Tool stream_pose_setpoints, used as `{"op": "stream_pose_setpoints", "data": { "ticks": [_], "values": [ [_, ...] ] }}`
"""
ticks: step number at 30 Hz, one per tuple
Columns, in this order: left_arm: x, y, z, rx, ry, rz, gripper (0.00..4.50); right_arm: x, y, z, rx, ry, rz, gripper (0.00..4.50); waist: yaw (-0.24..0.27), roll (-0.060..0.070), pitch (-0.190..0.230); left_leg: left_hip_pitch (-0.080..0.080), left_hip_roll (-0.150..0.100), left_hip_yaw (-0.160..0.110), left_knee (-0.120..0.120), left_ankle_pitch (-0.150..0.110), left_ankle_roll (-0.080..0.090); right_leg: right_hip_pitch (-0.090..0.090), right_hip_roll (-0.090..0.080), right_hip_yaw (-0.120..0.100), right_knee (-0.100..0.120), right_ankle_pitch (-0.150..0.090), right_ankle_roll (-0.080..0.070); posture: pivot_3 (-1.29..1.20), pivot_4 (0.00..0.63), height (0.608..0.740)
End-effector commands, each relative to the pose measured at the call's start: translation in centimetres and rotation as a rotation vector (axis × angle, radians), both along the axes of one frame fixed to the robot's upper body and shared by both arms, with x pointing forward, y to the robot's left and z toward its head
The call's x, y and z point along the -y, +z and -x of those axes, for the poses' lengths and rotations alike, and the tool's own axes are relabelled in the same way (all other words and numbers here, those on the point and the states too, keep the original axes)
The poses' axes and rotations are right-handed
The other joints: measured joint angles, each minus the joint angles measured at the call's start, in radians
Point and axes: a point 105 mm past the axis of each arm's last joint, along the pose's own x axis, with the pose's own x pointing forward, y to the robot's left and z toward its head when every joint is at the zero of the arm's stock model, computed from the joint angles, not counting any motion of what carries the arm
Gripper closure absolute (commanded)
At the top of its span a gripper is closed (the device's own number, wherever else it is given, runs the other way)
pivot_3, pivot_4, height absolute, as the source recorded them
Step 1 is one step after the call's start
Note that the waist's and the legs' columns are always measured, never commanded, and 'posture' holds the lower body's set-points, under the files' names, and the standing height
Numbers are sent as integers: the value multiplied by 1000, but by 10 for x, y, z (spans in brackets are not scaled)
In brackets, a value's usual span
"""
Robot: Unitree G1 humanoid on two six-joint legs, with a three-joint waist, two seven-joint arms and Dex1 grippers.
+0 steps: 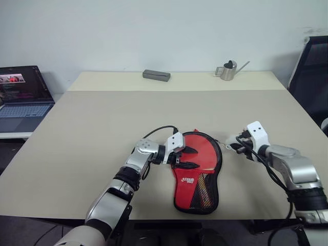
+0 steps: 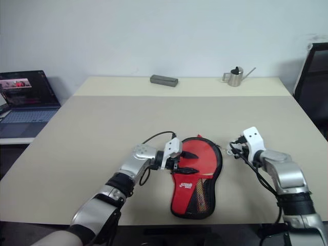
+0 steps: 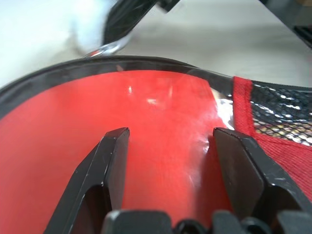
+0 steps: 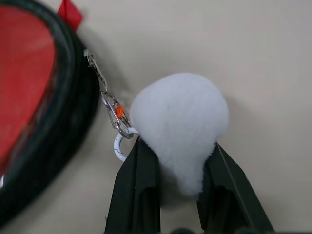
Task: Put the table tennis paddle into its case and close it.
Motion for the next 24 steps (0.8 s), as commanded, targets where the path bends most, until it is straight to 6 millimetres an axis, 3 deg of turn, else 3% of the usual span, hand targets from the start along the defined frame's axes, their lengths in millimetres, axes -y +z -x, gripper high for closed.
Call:
{"op": "stream_pose_setpoints", "data": {
  "ticks": [1, 14, 24],
  "values": [
    [-22, -60, 26, -208, -45, -243, 1509, 10, 10, 17, -22, 1, -2, 3974, 1, 0, 0, 0, 0, 0, 0, 0, 0, 1, 0, 0, -1, 0, 0, 0, 150, 740],
    [-7, -63, 21, -178, -63, -328, 1509, 26, 7, 68, -113, 31, 56, 3975, 18, -5, -2, 2, -2, -4, 1, -5, 4, 11, -3, -5, -15, -1, 3, 0, 150, 740],
    [-5, -63, 23, -178, -74, -325, 1509, 2, -10, 129, -271, 184, 12, 3975, 31, -8, -5, 1, -1, -6, 0, -6, 3, 15, -2, -7, -22, -1, 4, 0, 150, 740]
  ]
}}
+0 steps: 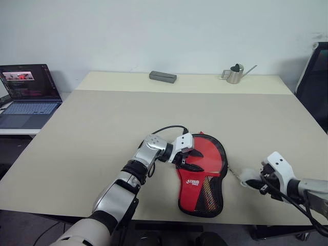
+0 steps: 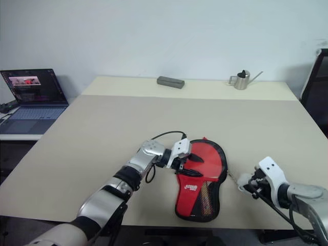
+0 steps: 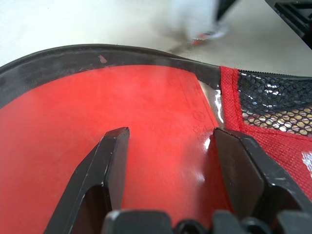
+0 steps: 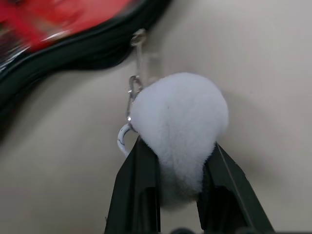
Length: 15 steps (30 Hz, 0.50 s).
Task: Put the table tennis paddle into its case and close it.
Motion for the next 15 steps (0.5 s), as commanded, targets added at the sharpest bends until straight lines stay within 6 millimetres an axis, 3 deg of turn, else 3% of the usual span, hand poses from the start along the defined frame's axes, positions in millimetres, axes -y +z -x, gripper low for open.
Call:
{"op": "stream_pose_setpoints", "data": {
  "ticks": [1, 15],
  "values": [
    [-24, -62, 23, -152, 10, -237, 1509, -4, 4, 18, -49, 55, -5, 3975, 1, 0, 0, 0, 0, 0, 0, 0, 0, 0, 0, 0, -1, 0, 0, 0, 150, 740],
    [-17, -64, 27, -159, -9, -234, 1509, -32, 17, 89, -204, 390, -84, 3993, 30, -2, -7, 0, -3, -5, 3, -14, 1, 8, -3, -4, -6, -9, 7, 0, 150, 740]
  ]
}}
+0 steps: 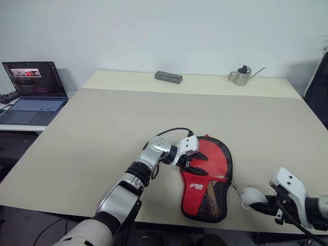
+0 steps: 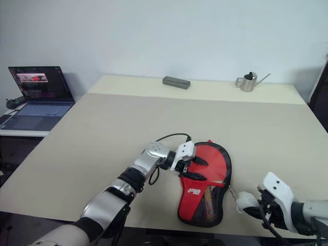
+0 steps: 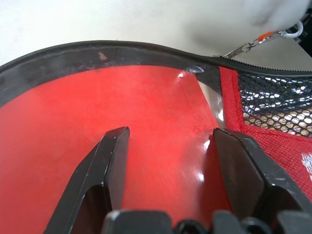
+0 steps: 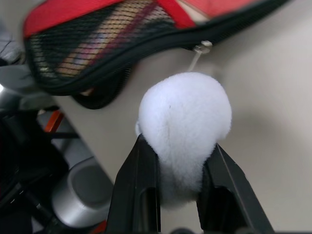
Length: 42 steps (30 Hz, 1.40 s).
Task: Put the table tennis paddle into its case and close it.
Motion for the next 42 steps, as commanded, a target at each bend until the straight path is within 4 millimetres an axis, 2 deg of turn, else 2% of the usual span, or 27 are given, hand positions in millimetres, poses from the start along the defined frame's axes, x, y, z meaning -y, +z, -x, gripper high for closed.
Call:
{"op": "stream_pose_setpoints", "data": {
  "ticks": [1, 7, 12, 16, 20, 22, 24, 29, 30, 31, 35, 42],
  "values": [
    [-29, -62, 18, -145, 41, -244, 1509, -22, -5, 32, -133, 165, -64, 4016, 1, 0, -1, 0, -1, 0, 0, -1, 1, 0, -1, 0, 0, -1, 1, 0, 150, 740],
    [-23, -61, 19, -149, 39, -231, 1509, -44, -20, 39, -120, 254, -72, 4059, 0, -4, -2, 0, -10, -4, 0, -6, 7, 4, -10, 0, 0, -9, 5, 0, 150, 740],
    [-18, -60, 21, -150, 35, -221, 1509, -51, -31, 47, -150, 303, -66, 4059, -6, -6, -3, 2, -13, -5, 1, -6, 7, 6, -12, 0, 1, -9, 6, 0, 150, 740],
    [-16, -61, 22, -152, 31, -218, 1509, -57, -28, 68, -211, 374, -92, 4059, -5, -8, -5, 2, -13, -7, 1, -6, 7, 7, -12, -2, 0, -10, 6, 0, 150, 740],
    [-15, -61, 23, -151, 28, -218, 1509, -61, -23, 81, -241, 414, -115, 4060, -2, -8, -6, 2, -13, -9, 1, -6, 7, 8, -13, -5, 0, -11, 7, 0, 150, 740],
    [-13, -60, 23, -151, 27, -215, 1509, -70, -16, 85, -238, 440, -148, 4060, -2, -9, -7, 2, -14, -10, 1, -6, 7, 8, -14, -6, 0, -11, 6, 0, 150, 740],
    [-12, -60, 23, -151, 25, -211, 1509, -75, -12, 83, -213, 448, -163, 4060, -2, -9, -7, 2, -14, -10, 1, -6, 7, 8, -14, -6, 0, -11, 6, 0, 150, 740],
    [-10, -59, 24, -152, 21, -206, 1509, -84, -6, 60, -132, 381, -168, 4061, -3, -10, -7, 2, -14, -12, 1, -6, 7, 9, -15, -8, 0, -11, 6, 0, 150, 740],
    [-10, -59, 24, -152, 21, -205, 1509, -85, -4, 58, -135, 379, -172, 3334, -4, -10, -7, 2, -14, -12, 1, -6, 7, 9, -15, -9, 0, -11, 6, 0, 150, 740],
    [-10, -59, 24, -152, 21, -205, 1509, -85, -3, 57, -140, 378, -172, 3119, -3, -10, -7, 2, -14, -12, 2, -6, 7, 9, -15, -9, 0, -11, 6, 0, 150, 740],
    [-8, -59, 24, -152, 23, -200, 1509, -87, 0, 55, -145, 366, -181, 1786, -3, -10, -7, 1, -14, -14, 1, -6, 7, 9, -17, -11, 0, -12, 6, 0, 150, 740],
    [-6, -58, 25, -153, 24, -189, 1509, -83, 16, 52, -135, 350, -244, 1786, -3, -11, -7, 1, -15, -14, 2, -6, 7, 9, -19, -12, 1, -12, 6, 0, 150, 740]
  ]
}}
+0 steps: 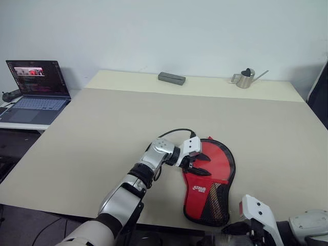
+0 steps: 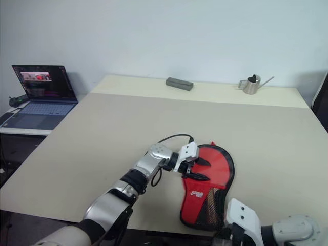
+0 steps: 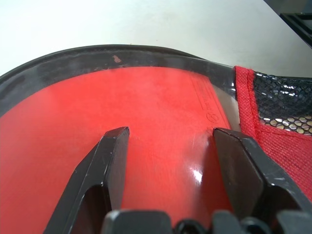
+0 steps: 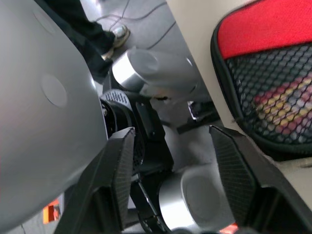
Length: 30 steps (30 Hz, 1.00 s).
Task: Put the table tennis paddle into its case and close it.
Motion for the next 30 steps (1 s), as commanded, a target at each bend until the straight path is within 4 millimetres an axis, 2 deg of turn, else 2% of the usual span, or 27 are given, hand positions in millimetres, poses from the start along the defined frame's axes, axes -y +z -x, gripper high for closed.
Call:
{"op": "stream_pose_setpoints", "data": {
  "ticks": [1, 8, 12, 17, 22, 27, 30],
  "values": [
    [-15, -54, 23, -142, -5, -194, 1509, -2, 17, 4, 9, 39, -60, 1786, 0, 0, 0, 0, 0, 0, 0, 0, 0, 0, 0, 0, 0, 0, 0, 0, 150, 740],
    [-5, -38, 23, -147, -21, -111, 1509, 23, 32, -38, 144, -78, -75, 1786, -1, 0, 0, 0, -2, 0, 0, 0, 0, 2, -1, -1, 0, 0, 0, 0, 150, 740],
    [-7, 1, 20, -126, -50, 48, 1509, 38, 36, -84, 286, -162, -87, 1786, -7, 3, 4, -1, -2, 0, -1, 0, 0, 1, -1, -1, 0, 0, 0, 0, 150, 740],
    [-16, 33, 19, -62, -49, 125, 1509, 42, 36, -125, 405, -184, -102, 1786, -28, 11, 22, -4, -2, 0, -1, 0, 0, -3, 0, -1, 2, 2, -5, 0, 150, 740],
    [-44, 65, 12, 42, 50, 196, 1509, 38, 39, -161, 538, -202, -155, 1786, -36, 13, 26, -20, -1, 1, 1, 3, -5, -21, 0, -1, 5, 2, -6, 0, 150, 740],
    [-79, 102, 1, 133, 240, 303, 1509, 38, 41, -191, 583, -241, -247, 1786, -36, 15, 28, -20, 2, 0, 3, 3, -5, -21, -3, -1, 6, 2, -6, 0, 150, 740],
    [-102, 110, 1, 173, 363, 332, 1509, 40, 42, -204, 604, -242, -273, 1786, -39, 16, 28, -20, 1, 0, 4, 3, -5, -20, -4, -1, 6, 2, -6, 0, 150, 740]
  ]
}}
